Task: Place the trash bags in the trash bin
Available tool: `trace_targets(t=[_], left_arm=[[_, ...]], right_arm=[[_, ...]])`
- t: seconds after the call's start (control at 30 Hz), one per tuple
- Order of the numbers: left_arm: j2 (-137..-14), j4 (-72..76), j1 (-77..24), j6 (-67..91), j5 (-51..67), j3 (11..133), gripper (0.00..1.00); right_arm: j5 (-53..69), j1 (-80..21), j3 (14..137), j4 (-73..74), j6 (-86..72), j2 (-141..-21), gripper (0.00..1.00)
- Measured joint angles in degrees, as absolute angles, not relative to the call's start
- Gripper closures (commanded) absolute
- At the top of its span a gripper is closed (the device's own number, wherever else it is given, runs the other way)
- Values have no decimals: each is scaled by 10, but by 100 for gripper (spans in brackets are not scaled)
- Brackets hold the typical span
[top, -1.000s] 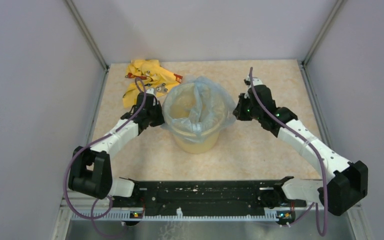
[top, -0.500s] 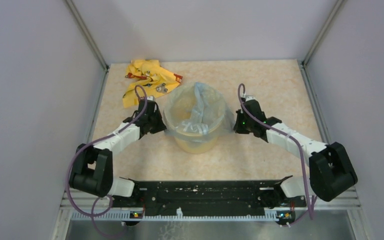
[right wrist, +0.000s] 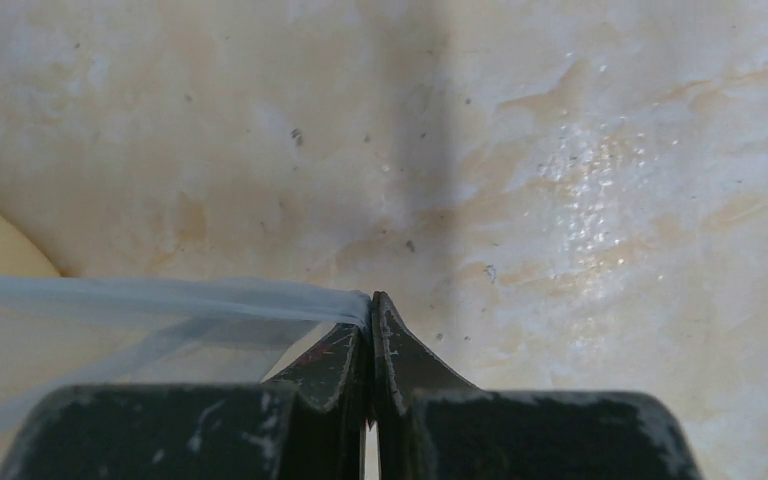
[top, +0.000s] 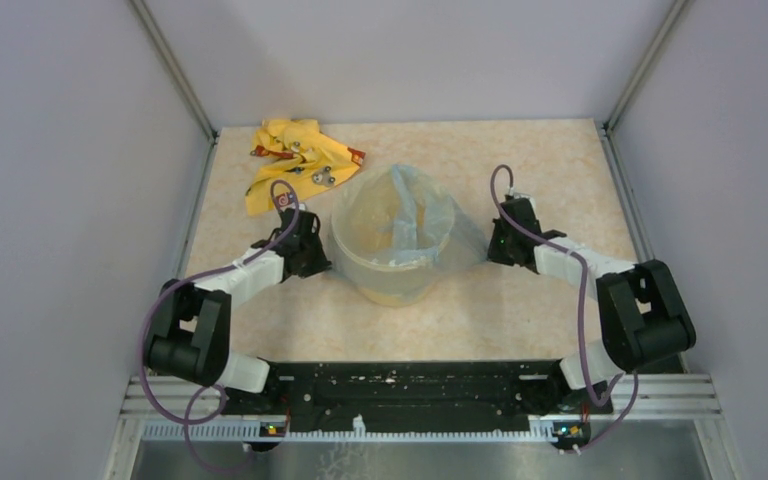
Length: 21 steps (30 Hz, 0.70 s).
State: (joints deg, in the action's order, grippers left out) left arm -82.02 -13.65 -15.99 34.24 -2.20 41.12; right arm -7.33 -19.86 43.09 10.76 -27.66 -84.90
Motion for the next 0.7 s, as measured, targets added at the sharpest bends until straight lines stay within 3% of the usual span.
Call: trace_targets(t=[0.47, 0.53, 0.7], left_arm=[[-820, -133, -162, 349, -21, 407, 100], [-818, -134, -162, 350, -18, 407, 92], [-802, -143, -162, 348, -11, 407, 78]], right_arm=[[-62, -179, 440, 63, -273, -901, 100], [-65, -182, 444, 51, -272, -909, 99], [-70, -185, 455, 38, -269, -921, 67]])
